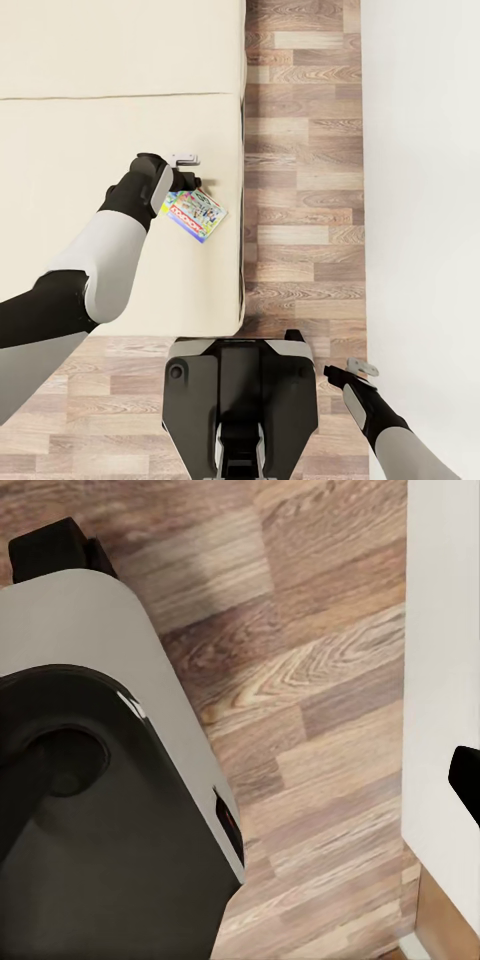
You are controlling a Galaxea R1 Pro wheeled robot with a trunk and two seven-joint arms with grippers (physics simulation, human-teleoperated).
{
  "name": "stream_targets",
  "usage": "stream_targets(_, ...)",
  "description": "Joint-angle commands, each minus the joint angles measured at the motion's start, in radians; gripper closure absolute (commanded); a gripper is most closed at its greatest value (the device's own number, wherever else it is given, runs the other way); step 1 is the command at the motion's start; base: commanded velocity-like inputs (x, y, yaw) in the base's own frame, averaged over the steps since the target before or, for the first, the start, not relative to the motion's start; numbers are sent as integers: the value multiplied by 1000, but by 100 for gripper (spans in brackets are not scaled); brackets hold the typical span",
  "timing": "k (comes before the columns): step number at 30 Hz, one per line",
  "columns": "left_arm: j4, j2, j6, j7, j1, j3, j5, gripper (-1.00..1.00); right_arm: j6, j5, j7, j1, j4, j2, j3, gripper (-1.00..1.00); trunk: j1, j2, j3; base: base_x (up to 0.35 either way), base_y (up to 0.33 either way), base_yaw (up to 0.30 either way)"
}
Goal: Put all the toys in the child's room - the three board games (two on the bed and one on the table), the two jigsaw puzzles on the table, and the tennis ball on the table - inside the toy box on the table in the child's room.
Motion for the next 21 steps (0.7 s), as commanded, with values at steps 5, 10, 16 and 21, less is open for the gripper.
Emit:
stream_targets(5, -1, -2, 4, -3, 0, 7, -10, -100, 5, -10, -4, 0, -2, 0, 2, -100, 0, -2, -1, -171, 0, 0)
stream_targets(10, -1, -2, 4, -3, 0, 7, -10, -100, 5, -10, -5, 0, -2, 0, 2, -100, 0, -2, -1, -80, 0, 0)
stream_targets(16, -1, -2, 4, -3, 0, 7, -11, -100, 5, -10, -5, 0, -2, 0, 2, -100, 0, -2, -1, -138, -18, 0)
stream_targets(21, -1, 0, 4, -3, 0, 7, -11, -100, 4, -10, -5, 0, -2, 0, 14, -100, 0, -2, -1, -134, -14, 0)
